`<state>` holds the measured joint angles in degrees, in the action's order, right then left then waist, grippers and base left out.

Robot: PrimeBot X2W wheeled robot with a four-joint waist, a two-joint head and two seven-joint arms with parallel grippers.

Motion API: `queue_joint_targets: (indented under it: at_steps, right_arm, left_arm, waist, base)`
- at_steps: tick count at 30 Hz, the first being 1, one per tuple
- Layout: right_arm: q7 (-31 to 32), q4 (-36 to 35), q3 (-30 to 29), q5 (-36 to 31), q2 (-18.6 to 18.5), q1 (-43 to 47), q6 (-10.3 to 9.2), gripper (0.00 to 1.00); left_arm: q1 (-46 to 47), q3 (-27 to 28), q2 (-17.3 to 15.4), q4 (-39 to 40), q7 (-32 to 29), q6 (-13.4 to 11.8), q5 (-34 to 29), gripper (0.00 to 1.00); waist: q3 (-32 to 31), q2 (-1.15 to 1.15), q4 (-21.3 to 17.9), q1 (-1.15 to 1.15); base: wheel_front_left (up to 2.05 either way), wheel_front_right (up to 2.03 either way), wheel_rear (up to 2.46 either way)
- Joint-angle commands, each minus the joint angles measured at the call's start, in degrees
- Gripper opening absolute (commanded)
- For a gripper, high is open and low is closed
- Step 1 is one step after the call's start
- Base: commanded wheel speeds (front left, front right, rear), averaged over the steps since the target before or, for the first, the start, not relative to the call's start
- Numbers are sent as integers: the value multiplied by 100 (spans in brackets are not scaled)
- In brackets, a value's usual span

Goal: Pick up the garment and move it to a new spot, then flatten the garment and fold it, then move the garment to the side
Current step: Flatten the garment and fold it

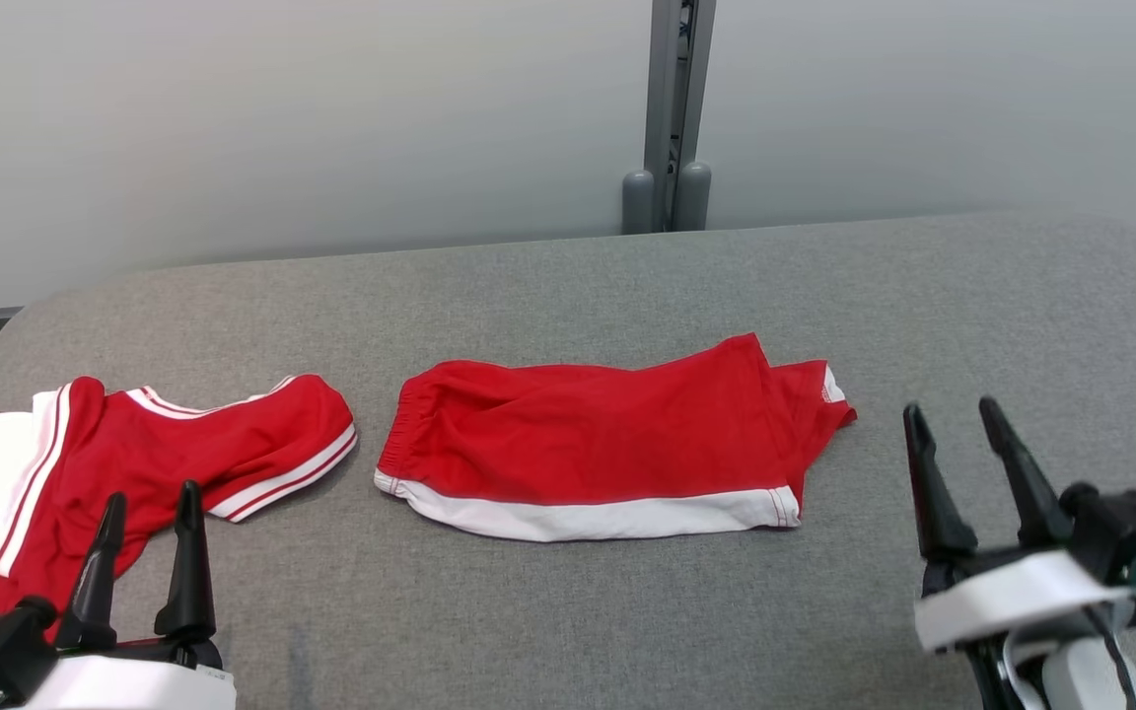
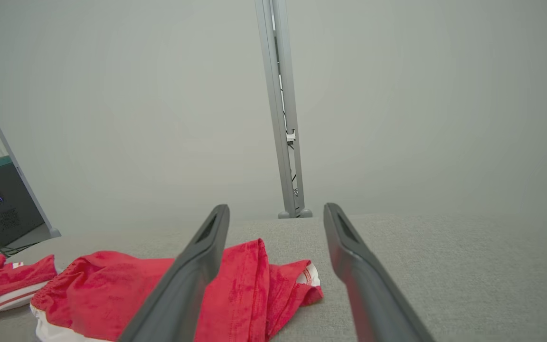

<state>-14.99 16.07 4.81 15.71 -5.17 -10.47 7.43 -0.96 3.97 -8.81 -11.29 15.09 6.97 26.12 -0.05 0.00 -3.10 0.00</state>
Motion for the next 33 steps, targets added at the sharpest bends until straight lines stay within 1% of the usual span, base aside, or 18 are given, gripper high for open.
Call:
queue_joint_targets:
  at_steps: [1, 6, 11, 33]
  right_arm:
    - [-27, -73, -44, -72, 6, 147, 11, 100]
    - [-28, -269, -294, -293, 140, 652, 11, 100]
    - [-29, -320, -372, -379, 200, 868, 11, 100]
    - [-29, -233, -286, -316, 219, 773, 11, 100]
  left_arm:
    - [-57, 37, -14, 24, 10, -21, -64, 100]
    - [-119, 14, 81, 20, 10, -5, -96, 100]
    - [-189, -49, 148, -21, 10, 11, -119, 100]
    - [-178, -183, 182, -87, 10, 41, -270, 100]
  waist:
    - [-6, 0, -7, 0]
    - [-38, 0, 3, 0]
    - [-71, 0, 36, 0]
    - [-76, 0, 120, 0]
  base:
    - [0, 0, 0]
    - [0, 0, 0]
    - [0, 0, 0]
    - [0, 0, 0]
